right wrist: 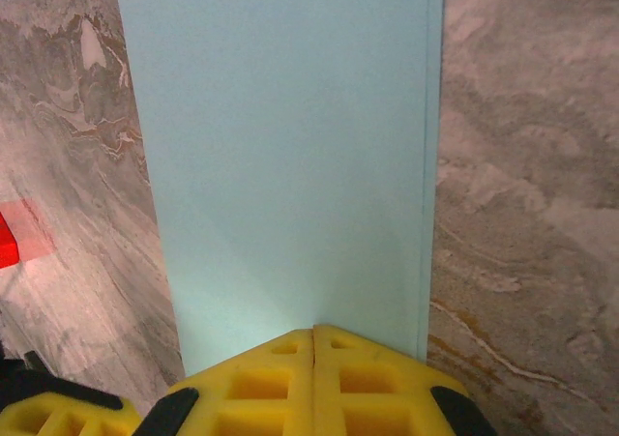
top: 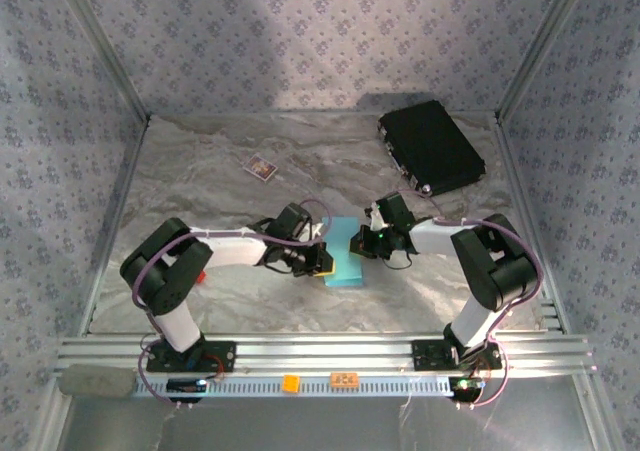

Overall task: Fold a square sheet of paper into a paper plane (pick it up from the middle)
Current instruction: First fold the square sheet of paper in half at the center of the table.

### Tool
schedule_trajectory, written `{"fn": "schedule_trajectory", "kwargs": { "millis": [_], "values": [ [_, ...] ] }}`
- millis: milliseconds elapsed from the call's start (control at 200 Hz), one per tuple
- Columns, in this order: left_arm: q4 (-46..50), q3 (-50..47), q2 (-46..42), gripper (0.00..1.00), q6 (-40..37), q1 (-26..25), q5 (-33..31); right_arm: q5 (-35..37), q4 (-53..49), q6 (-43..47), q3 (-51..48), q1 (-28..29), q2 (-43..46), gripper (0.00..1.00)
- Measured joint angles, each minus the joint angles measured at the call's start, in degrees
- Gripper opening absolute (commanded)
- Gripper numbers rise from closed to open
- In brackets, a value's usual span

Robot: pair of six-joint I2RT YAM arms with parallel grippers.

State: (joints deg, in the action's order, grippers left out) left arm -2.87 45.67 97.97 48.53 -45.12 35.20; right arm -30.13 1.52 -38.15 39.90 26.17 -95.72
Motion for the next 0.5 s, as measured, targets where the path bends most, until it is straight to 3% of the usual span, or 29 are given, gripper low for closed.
{"fn": "schedule_trajectory", "kwargs": {
  "millis": [500],
  "values": [
    [-1.44,-2.73,2.32,0.0,-1.64,-0.04,-0.72,0.33,0.33,-0.02,-0.26,0.11,0.13,0.0]
  ]
}}
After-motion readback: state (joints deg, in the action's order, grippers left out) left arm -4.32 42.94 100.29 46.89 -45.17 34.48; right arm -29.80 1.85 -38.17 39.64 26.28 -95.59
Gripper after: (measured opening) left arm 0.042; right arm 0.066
